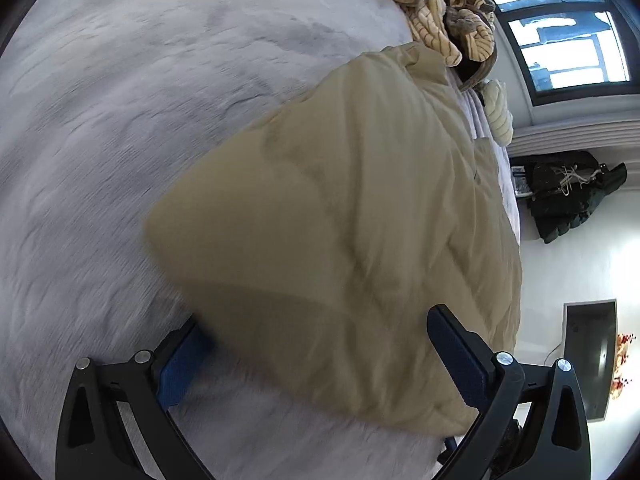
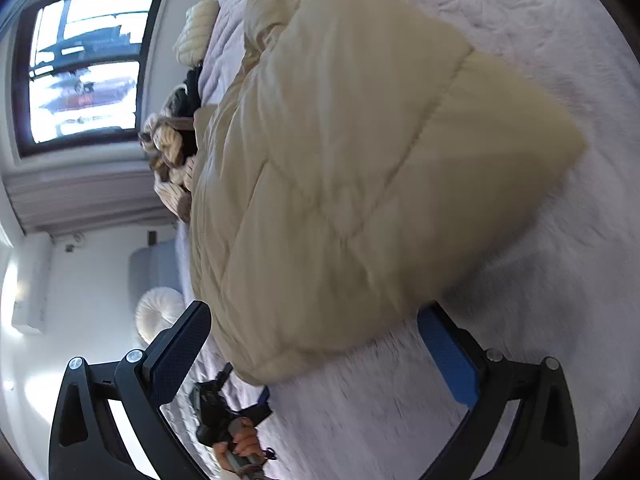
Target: Fold large clothes
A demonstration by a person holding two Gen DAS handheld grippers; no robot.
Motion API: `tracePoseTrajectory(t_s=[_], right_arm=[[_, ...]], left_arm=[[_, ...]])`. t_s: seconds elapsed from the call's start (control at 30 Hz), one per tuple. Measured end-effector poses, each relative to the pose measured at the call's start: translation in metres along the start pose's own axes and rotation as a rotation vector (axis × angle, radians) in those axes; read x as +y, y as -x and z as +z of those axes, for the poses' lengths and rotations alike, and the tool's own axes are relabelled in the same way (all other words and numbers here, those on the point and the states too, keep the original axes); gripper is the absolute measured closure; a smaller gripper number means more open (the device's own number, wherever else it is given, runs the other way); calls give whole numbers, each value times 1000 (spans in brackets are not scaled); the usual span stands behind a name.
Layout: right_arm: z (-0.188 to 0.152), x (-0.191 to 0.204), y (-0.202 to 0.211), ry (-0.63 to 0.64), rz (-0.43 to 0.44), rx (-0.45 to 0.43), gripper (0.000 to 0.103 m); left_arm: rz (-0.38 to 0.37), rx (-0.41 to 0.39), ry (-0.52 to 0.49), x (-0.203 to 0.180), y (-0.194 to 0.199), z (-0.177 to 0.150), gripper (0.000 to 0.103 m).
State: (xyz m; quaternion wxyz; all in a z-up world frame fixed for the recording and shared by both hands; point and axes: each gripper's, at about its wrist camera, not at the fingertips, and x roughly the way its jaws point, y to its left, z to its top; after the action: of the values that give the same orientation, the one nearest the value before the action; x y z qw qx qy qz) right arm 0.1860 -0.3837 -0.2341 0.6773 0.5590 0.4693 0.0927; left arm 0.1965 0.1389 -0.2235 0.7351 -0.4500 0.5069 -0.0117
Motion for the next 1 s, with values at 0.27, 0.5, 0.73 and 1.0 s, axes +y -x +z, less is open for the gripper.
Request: tracePoseTrajectory(t_s=[0.27,0.5,0.73,1.0], right_arm=[[12,-3,-44,-54,113,15,0],[14,-11,-48,-169,119,26,50],[7,4,-34,-108,192,23,74],[-10,26,-8,-7,224,54,76]], left_arm=[[-1,-28,6,-2,-14,16,6],[-71,-52,-68,-23,1,17,73],[-116,-102,-153,-58,38,13,80],[-135,-121,-203,-68,85,-16,80]])
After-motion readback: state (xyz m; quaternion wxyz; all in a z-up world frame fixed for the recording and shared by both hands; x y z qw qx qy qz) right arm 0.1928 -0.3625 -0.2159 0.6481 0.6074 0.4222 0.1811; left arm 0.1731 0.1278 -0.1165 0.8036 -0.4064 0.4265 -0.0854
